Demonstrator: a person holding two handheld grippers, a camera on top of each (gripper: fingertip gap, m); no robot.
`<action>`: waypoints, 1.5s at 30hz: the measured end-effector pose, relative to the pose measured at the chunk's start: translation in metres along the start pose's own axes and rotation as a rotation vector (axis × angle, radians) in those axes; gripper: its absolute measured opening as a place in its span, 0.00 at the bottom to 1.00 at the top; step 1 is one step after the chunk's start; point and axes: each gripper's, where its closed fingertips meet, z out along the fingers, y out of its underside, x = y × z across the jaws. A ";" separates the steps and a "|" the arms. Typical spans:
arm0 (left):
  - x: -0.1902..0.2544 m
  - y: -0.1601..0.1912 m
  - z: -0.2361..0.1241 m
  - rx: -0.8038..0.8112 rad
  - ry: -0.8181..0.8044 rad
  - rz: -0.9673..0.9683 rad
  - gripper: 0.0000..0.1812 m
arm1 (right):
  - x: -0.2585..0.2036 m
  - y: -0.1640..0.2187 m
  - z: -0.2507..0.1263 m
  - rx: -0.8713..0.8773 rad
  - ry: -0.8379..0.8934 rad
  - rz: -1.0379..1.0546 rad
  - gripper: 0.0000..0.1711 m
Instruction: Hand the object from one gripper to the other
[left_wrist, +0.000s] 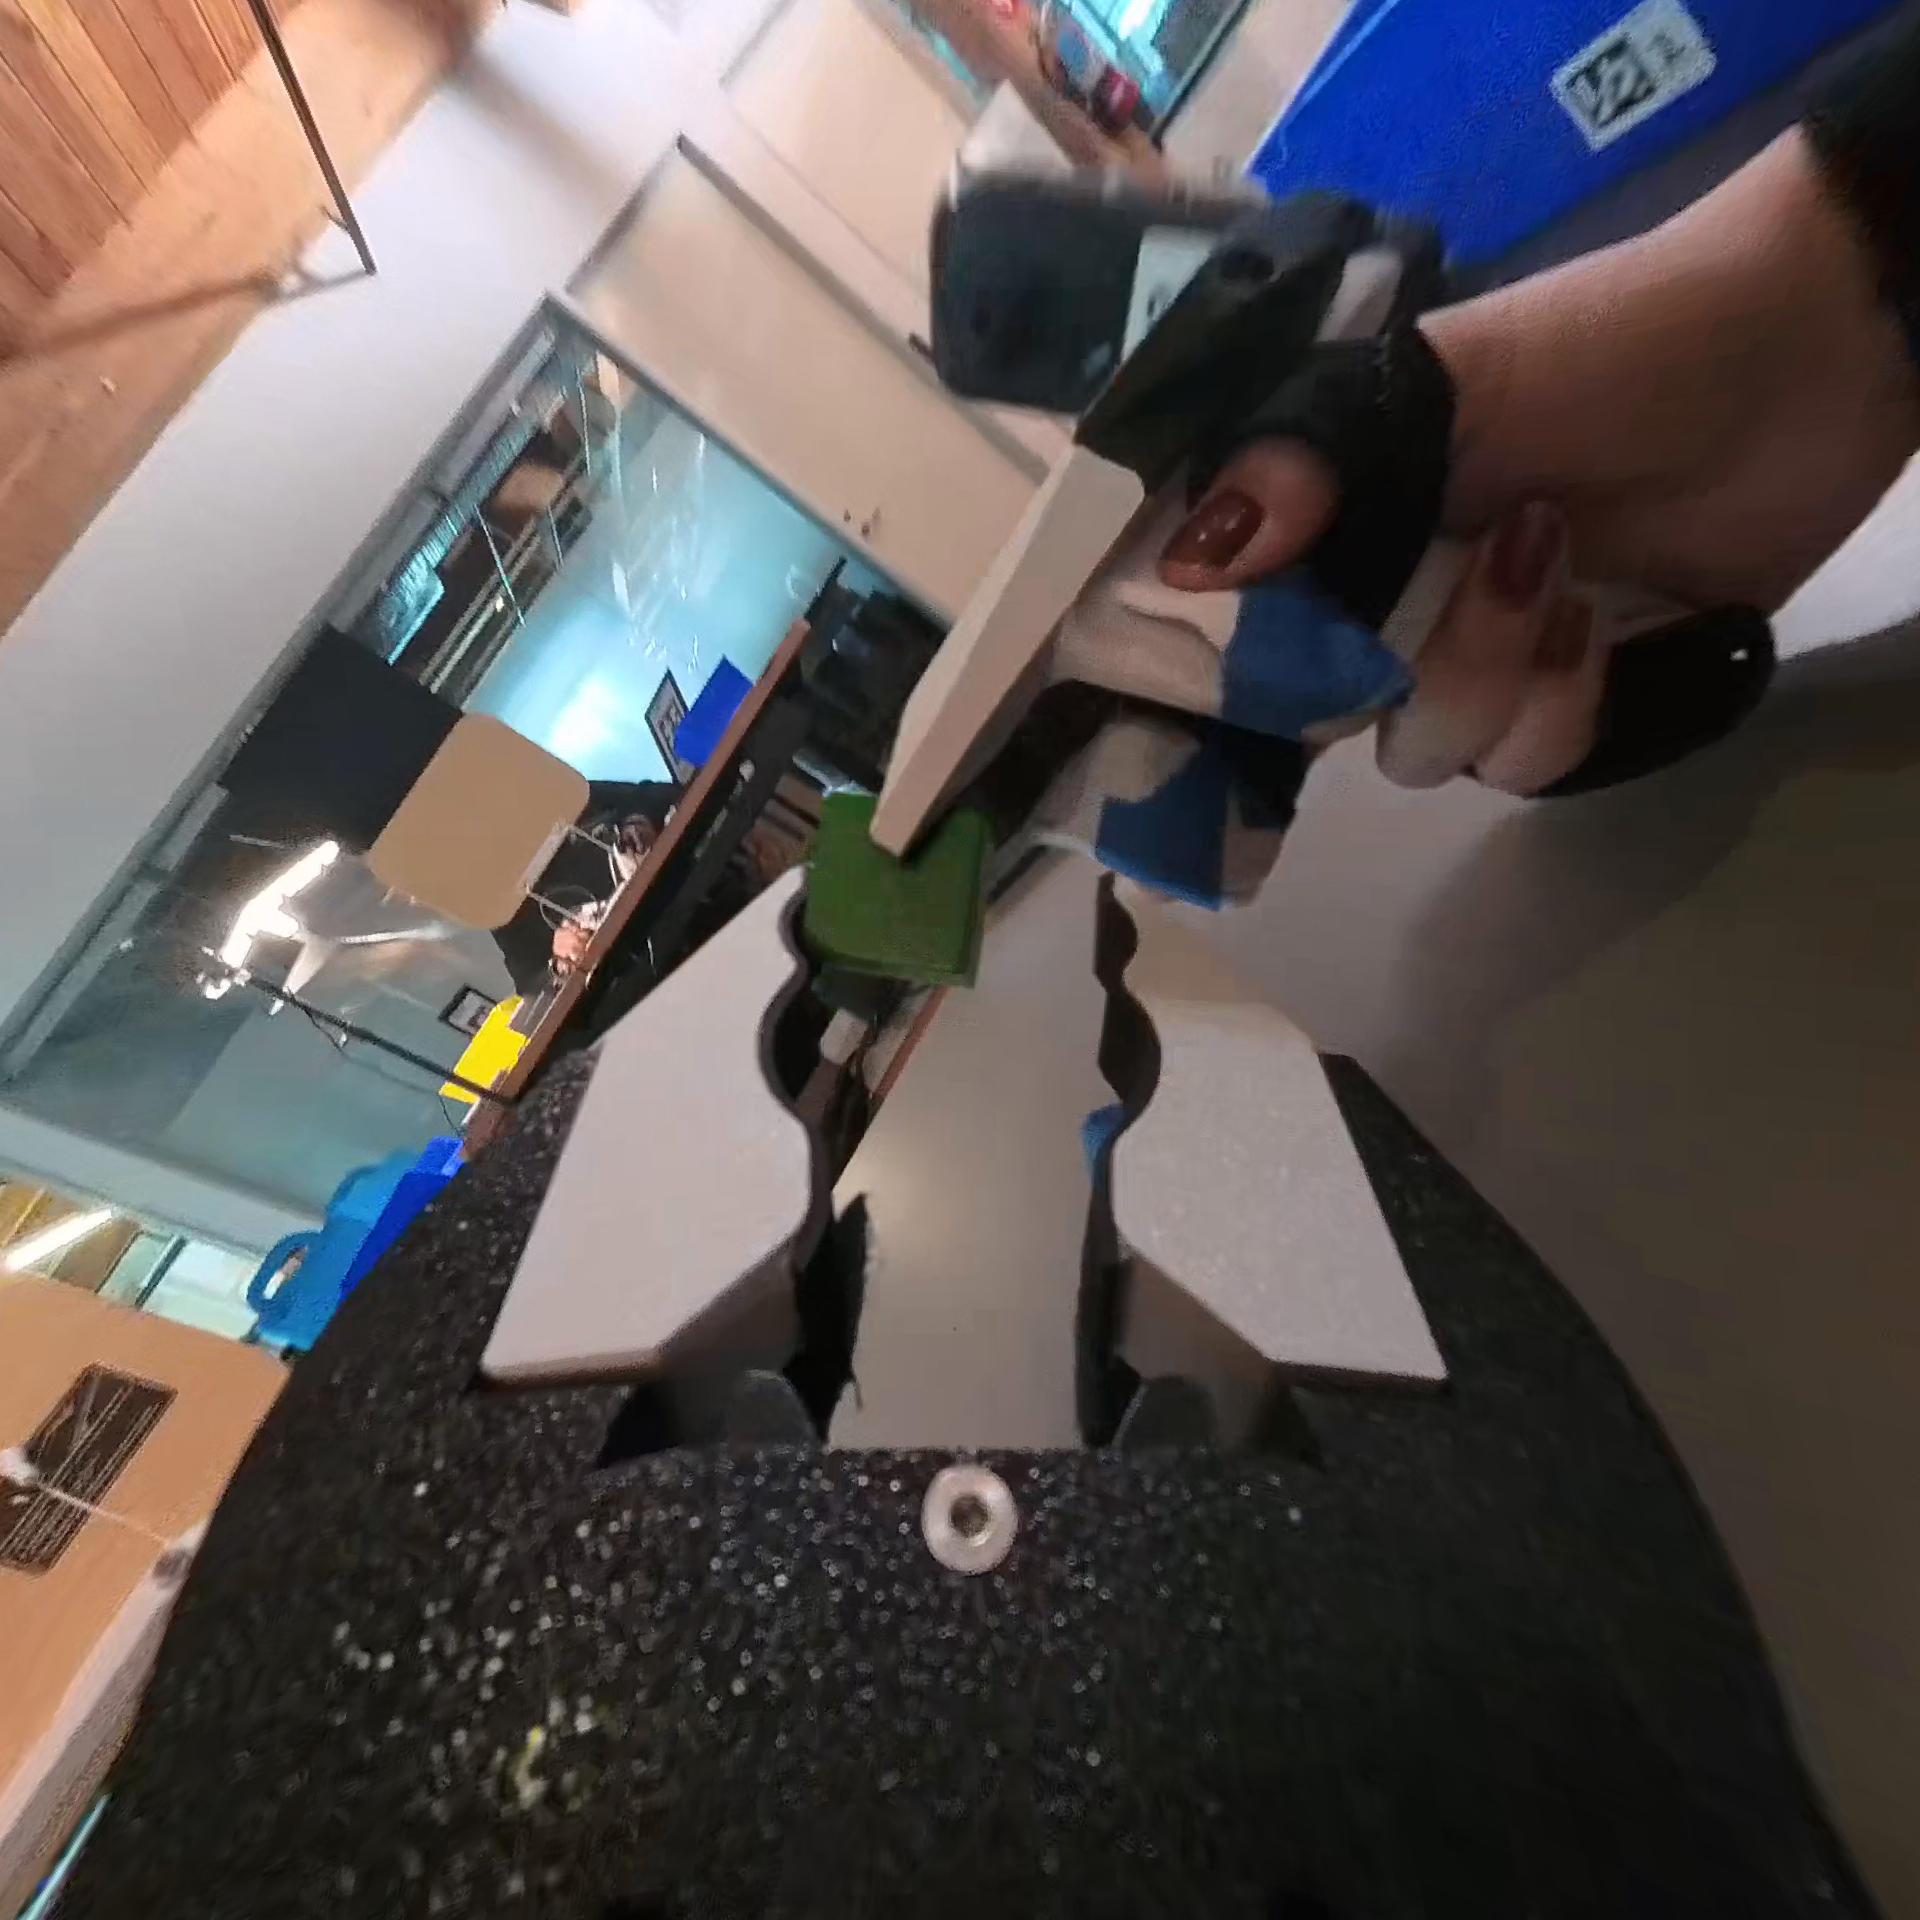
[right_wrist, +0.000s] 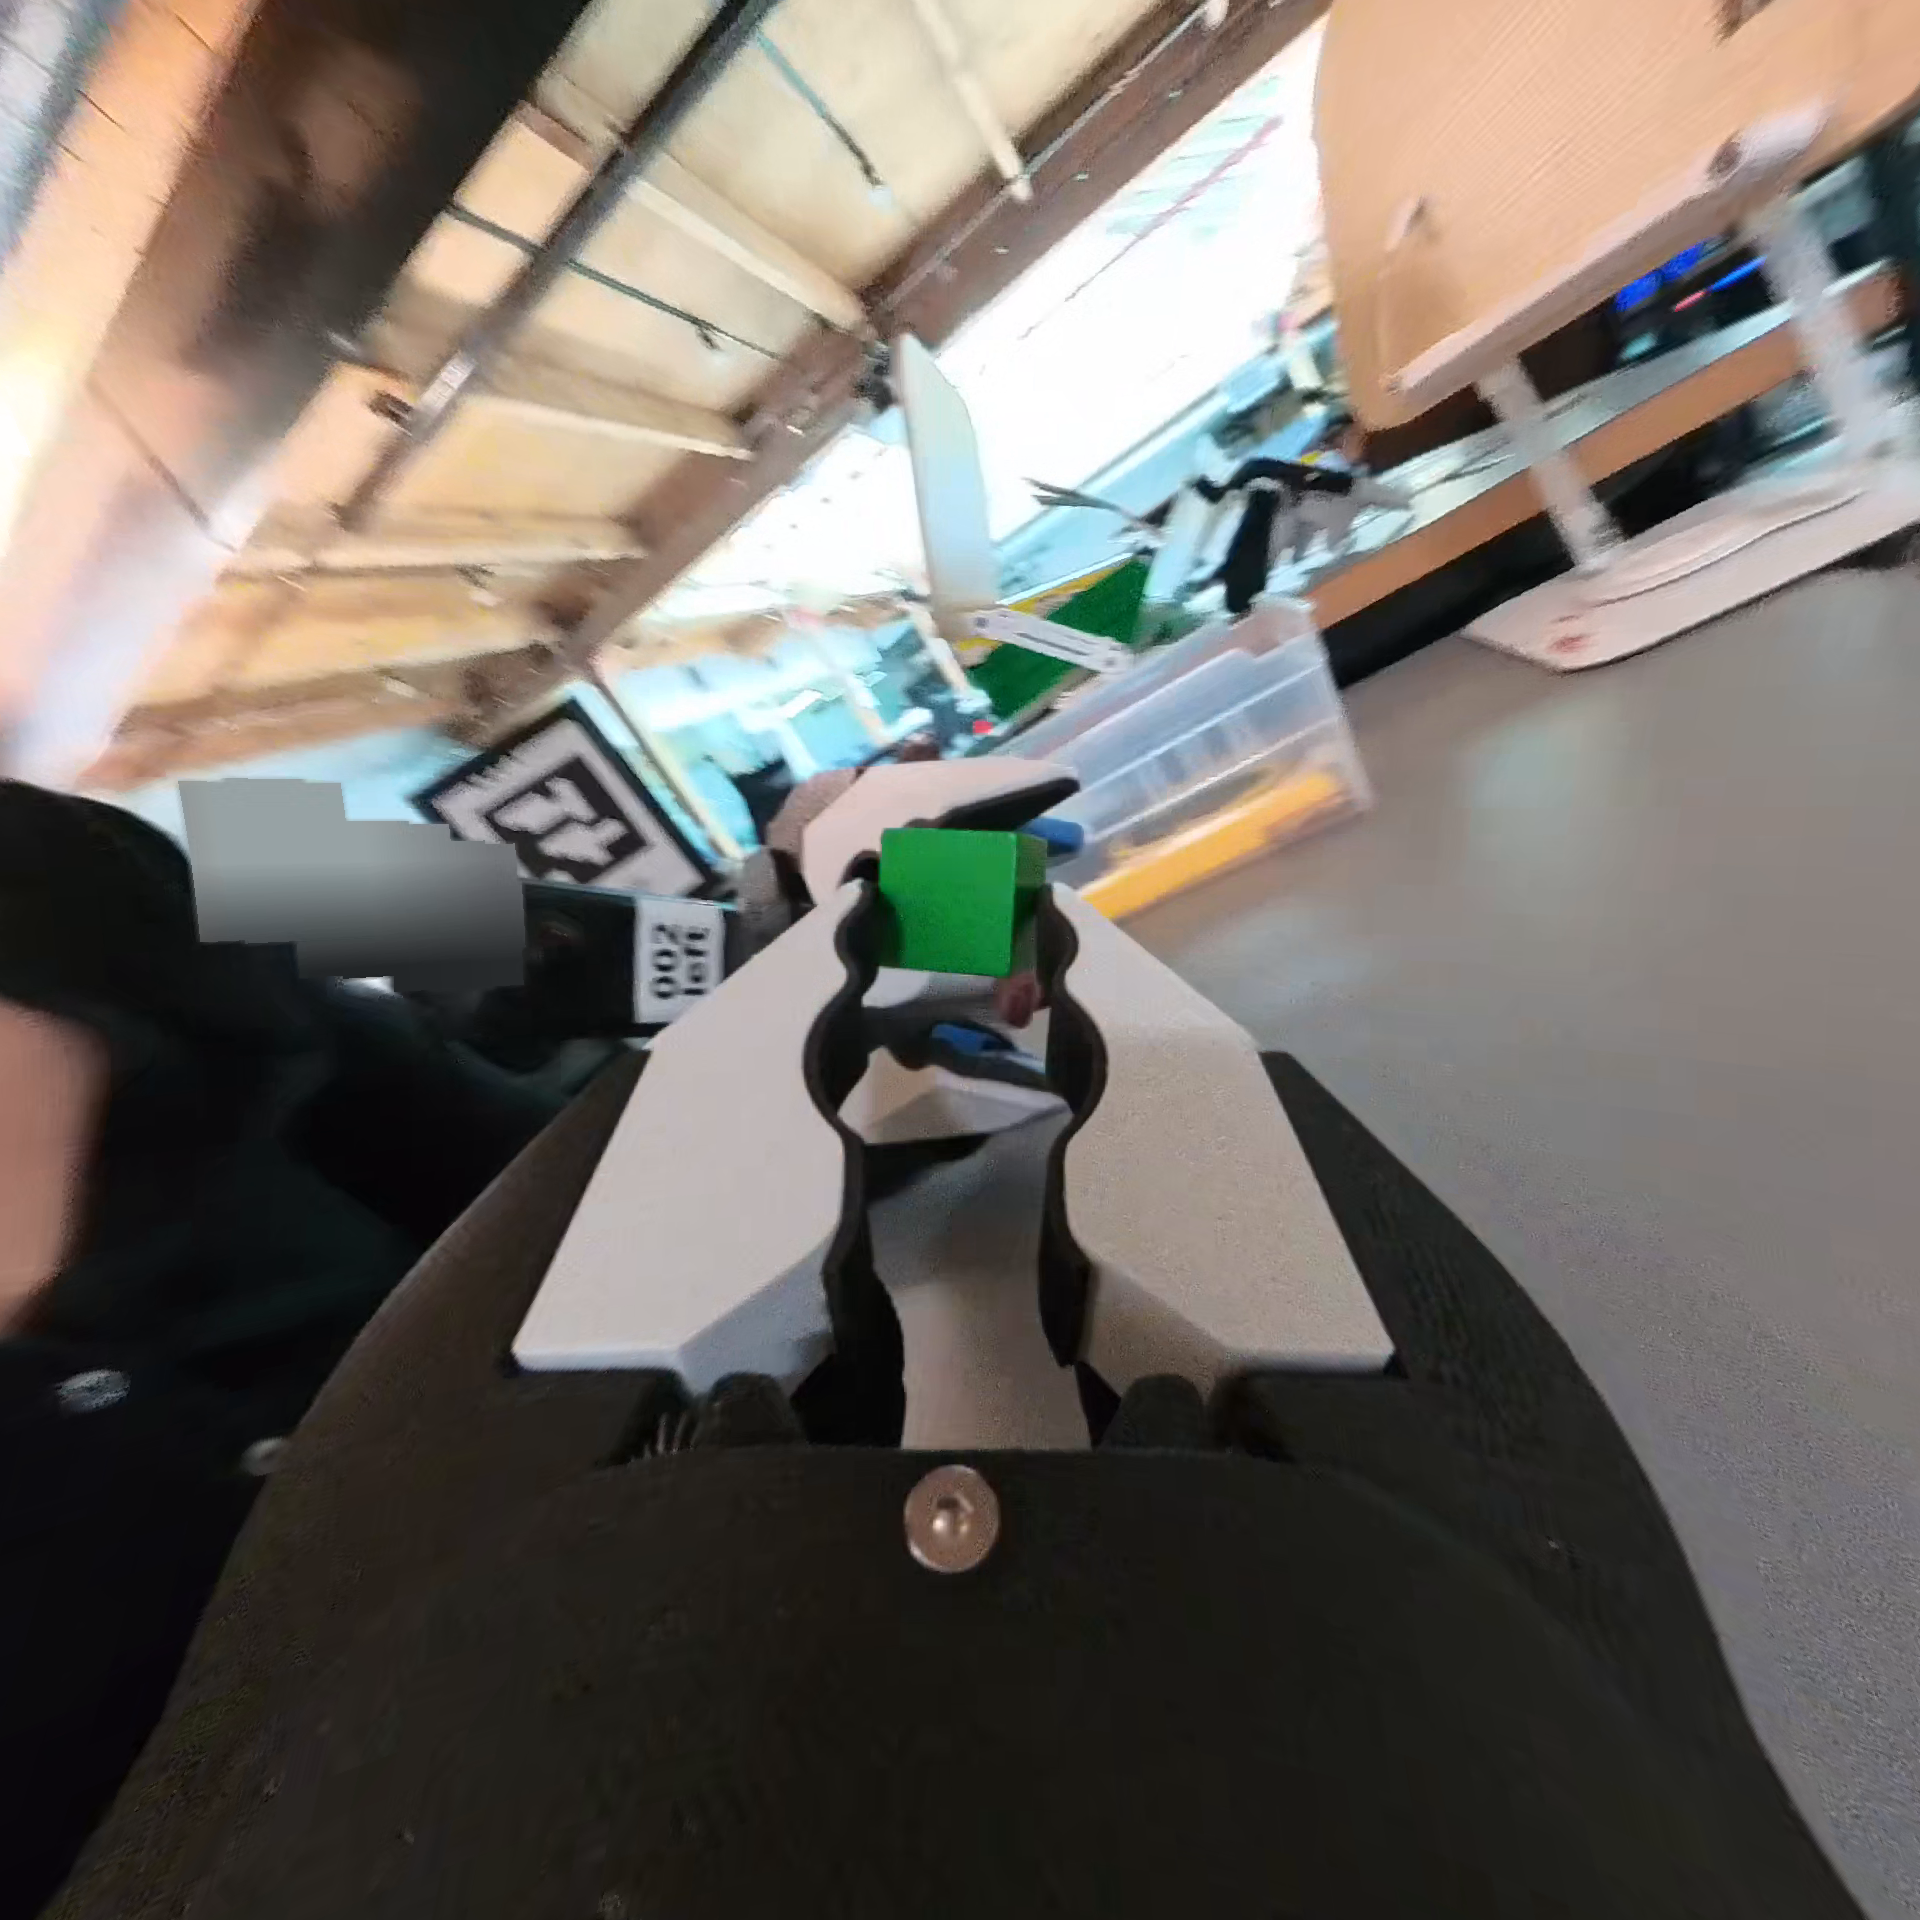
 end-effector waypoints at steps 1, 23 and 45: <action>-0.001 -0.004 -0.002 0.020 -0.002 -0.006 0.26 | -0.003 0.000 -0.001 0.006 -0.038 0.043 0.17; -0.009 0.050 0.007 -0.372 -0.057 0.016 0.15 | 0.045 0.009 0.007 -0.168 0.549 -0.596 0.24; -0.047 0.070 -0.002 -0.162 -0.231 -0.412 0.31 | 0.050 -0.034 -0.050 0.027 0.917 -0.902 0.17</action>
